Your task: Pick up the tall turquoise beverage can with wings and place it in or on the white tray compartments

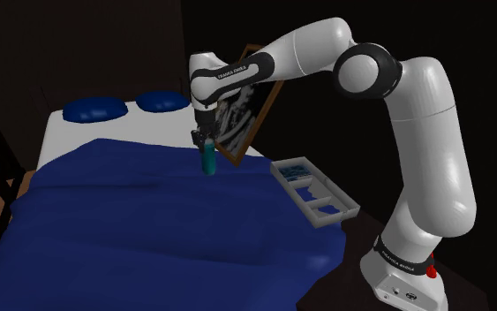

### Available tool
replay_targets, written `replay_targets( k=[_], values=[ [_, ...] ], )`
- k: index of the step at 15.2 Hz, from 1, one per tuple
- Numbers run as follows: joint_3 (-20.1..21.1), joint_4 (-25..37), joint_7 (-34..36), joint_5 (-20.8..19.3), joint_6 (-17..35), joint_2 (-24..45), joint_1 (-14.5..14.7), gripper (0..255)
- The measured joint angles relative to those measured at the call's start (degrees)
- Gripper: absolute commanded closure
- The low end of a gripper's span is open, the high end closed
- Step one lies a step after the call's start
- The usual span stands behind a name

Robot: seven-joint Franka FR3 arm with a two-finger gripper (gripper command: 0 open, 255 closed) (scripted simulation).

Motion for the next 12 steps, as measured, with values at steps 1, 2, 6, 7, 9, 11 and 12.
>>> replay_targets(
  k=[1, 2, 6, 7, 9, 11, 12],
  values=[
    [0.0, 0.4, 0.0, 0.0, -0.6, -0.2, 0.0, 255],
    [0.0, 0.6, -0.1, 0.1, -1.2, -0.6, 0.0, 255],
    [0.1, 2.5, -0.1, 0.1, -3.8, -1.3, 0.0, 255],
    [0.1, 3.0, -0.2, 0.2, -4.5, -1.5, 0.0, 255],
    [0.1, 4.0, -0.2, 0.2, -5.7, -1.8, 0.0, 255],
    [0.1, 5.7, -0.2, 0.2, -7.4, -1.7, 0.1, 255],
    [0.1, 6.0, -0.2, 0.2, -7.9, -1.9, 0.1, 255]
  ],
)
